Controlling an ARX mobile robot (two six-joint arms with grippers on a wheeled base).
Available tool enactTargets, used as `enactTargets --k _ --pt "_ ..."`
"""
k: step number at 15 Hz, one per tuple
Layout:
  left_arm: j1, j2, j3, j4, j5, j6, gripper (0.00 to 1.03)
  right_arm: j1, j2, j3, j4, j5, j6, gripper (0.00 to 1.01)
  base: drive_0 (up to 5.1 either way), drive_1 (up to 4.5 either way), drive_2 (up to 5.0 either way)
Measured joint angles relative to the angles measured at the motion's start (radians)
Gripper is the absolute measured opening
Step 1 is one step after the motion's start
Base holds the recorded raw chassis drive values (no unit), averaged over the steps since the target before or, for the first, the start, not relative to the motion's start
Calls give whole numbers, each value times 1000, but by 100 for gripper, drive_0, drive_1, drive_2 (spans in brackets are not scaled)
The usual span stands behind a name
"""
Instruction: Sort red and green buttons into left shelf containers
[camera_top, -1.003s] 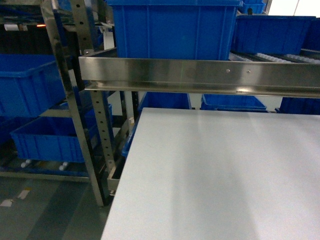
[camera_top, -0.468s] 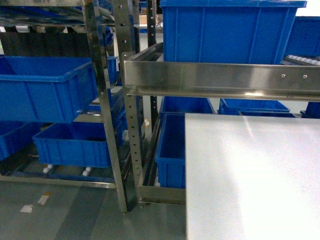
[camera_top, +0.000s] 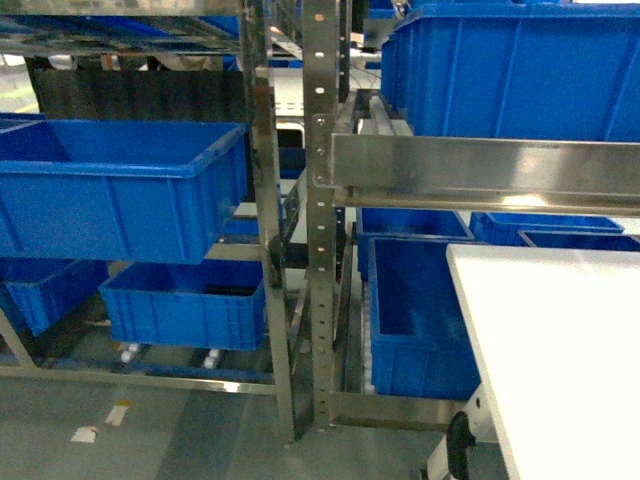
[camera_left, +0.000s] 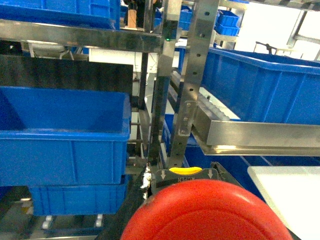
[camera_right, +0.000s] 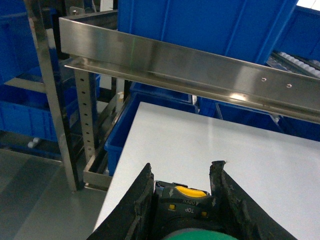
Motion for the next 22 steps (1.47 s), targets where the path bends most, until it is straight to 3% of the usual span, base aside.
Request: enactTargets --k 22 --pt "0 0 0 -2 0 0 26 0 0 0 0 0 0 29 -464 383 94"
